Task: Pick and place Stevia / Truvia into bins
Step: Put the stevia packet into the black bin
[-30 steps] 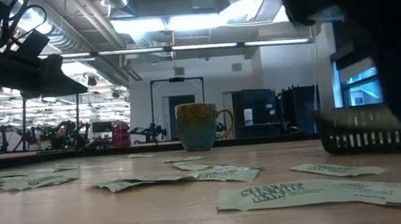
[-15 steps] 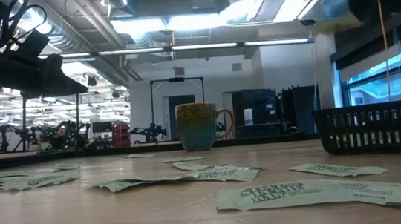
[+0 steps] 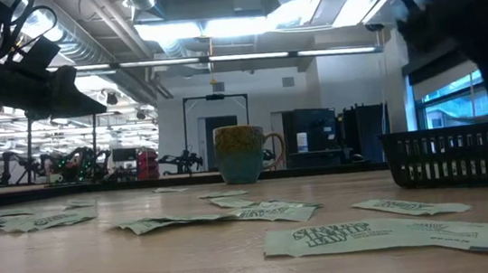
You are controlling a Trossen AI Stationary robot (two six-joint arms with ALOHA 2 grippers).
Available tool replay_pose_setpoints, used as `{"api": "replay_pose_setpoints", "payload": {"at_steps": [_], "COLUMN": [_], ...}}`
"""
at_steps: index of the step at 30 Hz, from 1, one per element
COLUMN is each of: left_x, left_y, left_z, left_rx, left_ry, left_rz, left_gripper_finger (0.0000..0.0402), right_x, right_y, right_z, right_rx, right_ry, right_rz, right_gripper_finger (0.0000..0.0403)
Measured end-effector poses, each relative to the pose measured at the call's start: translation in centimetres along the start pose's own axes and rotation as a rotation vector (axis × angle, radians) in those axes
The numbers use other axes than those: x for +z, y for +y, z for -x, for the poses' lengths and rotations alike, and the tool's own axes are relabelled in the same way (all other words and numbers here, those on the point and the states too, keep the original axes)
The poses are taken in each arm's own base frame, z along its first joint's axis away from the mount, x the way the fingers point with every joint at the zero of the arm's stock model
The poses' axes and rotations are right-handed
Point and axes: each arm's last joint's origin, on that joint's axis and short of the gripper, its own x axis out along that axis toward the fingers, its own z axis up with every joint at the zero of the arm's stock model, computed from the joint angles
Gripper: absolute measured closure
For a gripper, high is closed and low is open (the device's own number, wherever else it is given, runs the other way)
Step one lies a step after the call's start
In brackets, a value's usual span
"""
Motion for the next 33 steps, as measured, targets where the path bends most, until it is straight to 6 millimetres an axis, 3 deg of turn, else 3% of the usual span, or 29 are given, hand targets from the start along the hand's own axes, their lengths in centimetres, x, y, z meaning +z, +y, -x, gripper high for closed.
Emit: {"api": "replay_pose_setpoints", "payload": {"at_steps": [19,27,33], "left_x": [0.0,0.0,0.0], "left_y": [0.0,0.0,0.0], "left_z": [0.0,0.0,0.0], "left_rx": [0.0,0.0,0.0], "left_ry": [0.0,0.001,0.001], "left_rz": [-0.002,-0.002,-0.002], "left_gripper_finger": [0.0368,0.0368,0.0368], "right_x": [-0.2,-0.2,0.3], "right_y": [-0.6,-0.6,0.8], "right_z": [-0.9,-0.9,1.0], "right_rx": [-0.024,-0.024,0.04], "right_ry": [0.007,0.007,-0.038], "right_rz": [0.024,0.047,0.19], "right_gripper_finger": [0.0382,0.0349,0.0338]}}
